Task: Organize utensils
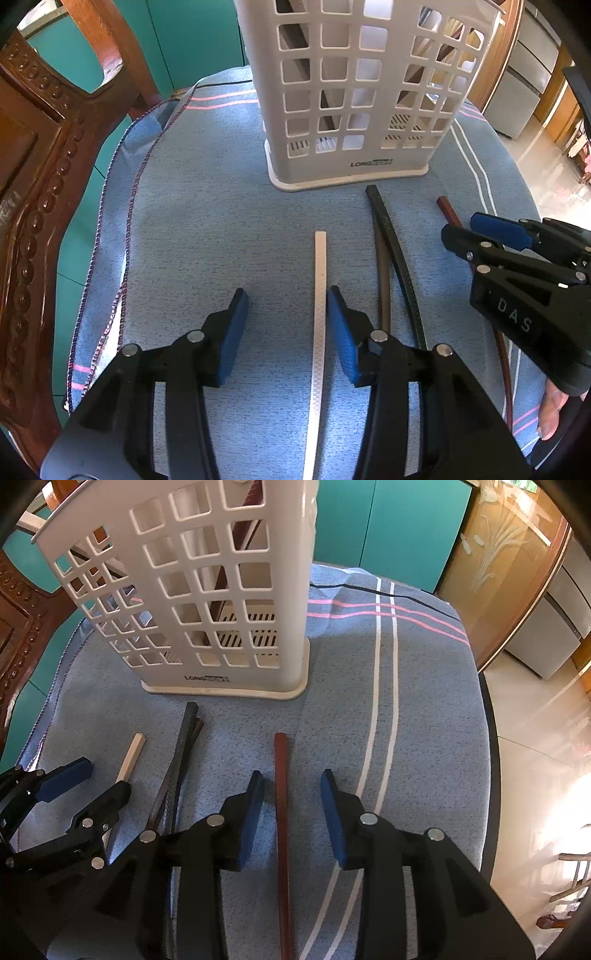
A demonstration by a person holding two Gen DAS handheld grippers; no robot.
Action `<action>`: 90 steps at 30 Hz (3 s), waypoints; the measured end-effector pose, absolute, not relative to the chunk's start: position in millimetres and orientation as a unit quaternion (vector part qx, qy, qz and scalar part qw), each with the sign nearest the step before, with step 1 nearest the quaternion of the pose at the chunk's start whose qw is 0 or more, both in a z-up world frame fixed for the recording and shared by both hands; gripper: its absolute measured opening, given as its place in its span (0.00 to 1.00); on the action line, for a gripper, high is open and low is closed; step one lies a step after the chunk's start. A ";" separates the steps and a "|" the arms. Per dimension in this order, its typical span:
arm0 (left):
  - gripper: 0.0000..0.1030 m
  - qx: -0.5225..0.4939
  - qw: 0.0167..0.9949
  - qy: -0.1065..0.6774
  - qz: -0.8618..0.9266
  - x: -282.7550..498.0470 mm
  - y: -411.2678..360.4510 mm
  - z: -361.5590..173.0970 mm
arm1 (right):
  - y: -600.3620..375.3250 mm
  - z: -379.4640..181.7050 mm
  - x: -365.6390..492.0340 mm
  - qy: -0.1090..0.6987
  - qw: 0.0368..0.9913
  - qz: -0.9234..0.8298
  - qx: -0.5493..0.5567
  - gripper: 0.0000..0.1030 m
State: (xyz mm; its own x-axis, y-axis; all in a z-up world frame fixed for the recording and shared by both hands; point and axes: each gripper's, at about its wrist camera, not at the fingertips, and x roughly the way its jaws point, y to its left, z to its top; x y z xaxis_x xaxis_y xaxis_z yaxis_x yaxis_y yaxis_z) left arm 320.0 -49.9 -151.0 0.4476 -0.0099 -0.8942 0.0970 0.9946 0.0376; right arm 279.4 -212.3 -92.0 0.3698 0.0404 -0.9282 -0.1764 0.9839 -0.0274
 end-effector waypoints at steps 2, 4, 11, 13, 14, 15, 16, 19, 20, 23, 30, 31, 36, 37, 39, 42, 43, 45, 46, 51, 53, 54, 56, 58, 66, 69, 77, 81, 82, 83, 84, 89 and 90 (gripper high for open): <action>0.45 0.042 0.850 0.525 -0.030 320.0 -49.8 -150.8 | -212.6 -91.7 279.9 0.557 0.825 0.064 -0.062 0.34; 0.46 0.043 0.850 0.525 -0.028 319.7 -49.7 -150.4 | -213.2 -92.2 281.1 0.557 0.826 0.064 -0.062 0.35; 0.47 0.044 0.849 0.525 -0.026 320.6 -49.9 -149.8 | -213.9 -92.8 282.6 0.557 0.825 0.064 -0.064 0.35; 0.47 0.044 0.849 0.526 -0.026 321.0 -50.3 -149.6 | -214.5 -92.9 283.4 0.557 0.825 0.065 -0.063 0.35; 0.47 0.045 0.849 0.526 -0.026 321.2 -50.6 -149.5 | -214.4 -92.9 283.6 0.557 0.825 0.065 -0.063 0.35; 0.46 0.046 0.848 0.527 -0.027 321.8 -51.1 -149.4 | -214.3 -92.9 283.8 0.557 0.825 0.065 -0.064 0.35; 0.43 0.045 0.848 0.527 -0.030 322.4 -51.8 -149.2 | -214.0 -92.9 283.8 0.557 0.826 0.065 -0.065 0.35; 0.24 0.034 0.845 0.531 -0.052 324.4 -53.8 -147.9 | -210.0 -92.8 282.9 0.556 0.826 0.074 -0.065 0.18; 0.18 0.034 0.845 0.531 -0.057 324.7 -56.1 -147.8 | -207.9 -92.4 282.6 0.556 0.825 0.080 -0.066 0.07; 0.07 0.031 0.846 0.530 -0.059 324.3 -58.6 -147.3 | -205.6 -90.3 281.1 0.552 0.827 0.086 -0.063 0.06; 0.07 -0.003 0.866 0.497 -0.056 306.0 -45.4 -113.5 | -214.7 -30.4 262.0 0.481 0.864 0.145 -0.022 0.06; 0.07 -0.004 0.871 0.488 -0.059 300.9 -42.9 -104.1 | -218.1 -21.5 259.0 0.472 0.868 0.154 -0.013 0.06; 0.07 -0.007 0.903 0.422 -0.082 267.7 -38.7 -40.8 | -248.2 36.7 239.6 0.413 0.885 0.208 0.051 0.06; 0.07 -0.006 0.909 0.409 -0.084 261.6 -38.0 -29.5 | -253.7 44.3 238.0 0.405 0.887 0.214 0.062 0.07; 0.07 -0.006 0.919 0.385 -0.087 250.1 -37.4 -8.1 | -267.6 61.9 234.1 0.386 0.892 0.220 0.088 0.07; 0.07 -0.009 0.932 0.351 -0.094 239.4 -35.5 20.9 | -279.5 87.2 231.7 0.362 0.896 0.227 0.120 0.07; 0.07 -0.012 0.937 0.337 -0.096 235.1 -34.3 33.6 | -284.7 96.0 232.7 0.354 0.898 0.229 0.129 0.07; 0.07 -0.016 0.947 0.306 -0.100 232.9 -35.2 59.4 | -291.4 117.0 228.6 0.331 0.904 0.231 0.144 0.07; 0.07 -0.018 0.950 0.295 -0.102 233.1 -34.5 69.3 | -294.4 128.1 229.3 0.318 0.907 0.231 0.150 0.07; 0.07 -0.033 0.966 0.230 -0.111 237.7 -29.0 129.9 | -310.9 179.4 232.0 0.245 0.926 0.213 0.191 0.07; 0.07 -0.032 0.974 0.196 -0.105 243.8 -28.3 154.2 | -318.4 191.7 233.8 0.212 0.934 0.202 0.205 0.07; 0.06 -0.032 0.977 0.186 -0.102 246.0 -28.4 160.9 | -320.7 197.7 235.1 0.187 0.941 0.187 0.210 0.07; 0.07 -0.040 0.981 0.165 -0.090 257.3 -26.7 173.5 | -322.6 199.1 238.1 0.155 0.952 0.162 0.210 0.07; 0.06 -0.041 0.985 0.153 -0.074 266.3 -29.1 176.0 | -317.3 191.9 244.0 0.147 0.960 0.137 0.194 0.07; 0.07 -0.028 0.981 0.189 -0.041 306.1 -39.7 120.6 | -285.1 127.3 275.5 0.217 0.957 0.127 0.142 0.07; 0.07 -0.031 0.975 0.218 -0.035 316.8 -38.2 94.7 | -283.0 116.8 268.5 0.224 0.957 0.131 0.132 0.07; 0.11 -0.044 0.970 0.237 -0.040 311.5 -27.1 73.5 | -308.5 112.8 259.7 0.229 0.952 0.119 0.162 0.27; 0.25 -0.053 0.973 0.220 -0.045 282.9 -17.5 72.1 | -339.9 115.1 244.3 0.207 0.954 0.088 0.199 0.33; 0.27 -0.058 0.973 0.217 -0.048 275.3 -16.2 71.5 | -346.2 114.0 242.9 0.206 0.953 0.078 0.206 0.34; 0.29 -0.063 0.973 0.214 -0.052 267.6 -14.5 69.8 | -355.1 110.3 240.1 0.208 0.952 0.061 0.216 0.34; 0.29 -0.069 0.973 0.213 -0.054 259.2 -13.1 66.5 | -363.4 103.8 238.8 0.218 0.948 0.037 0.228 0.34; 0.29 -0.071 0.962 0.258 -0.046 239.6 -12.4 30.7 | -371.6 42.0 257.8 0.361 0.900 -0.006 0.243 0.34; 0.29 -0.074 0.958 0.275 -0.040 239.2 -11.3 19.2 | -360.9 22.9 264.9 0.407 0.885 0.001 0.229 0.34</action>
State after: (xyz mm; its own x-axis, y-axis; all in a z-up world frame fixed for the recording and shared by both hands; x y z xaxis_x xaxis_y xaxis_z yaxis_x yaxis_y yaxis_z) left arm 239.2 -11.3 19.2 0.8460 -0.1174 -0.5200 0.0365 0.9859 -0.1633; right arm 264.9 -360.9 22.9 0.6694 0.1874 -0.7188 0.1843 0.8955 0.4051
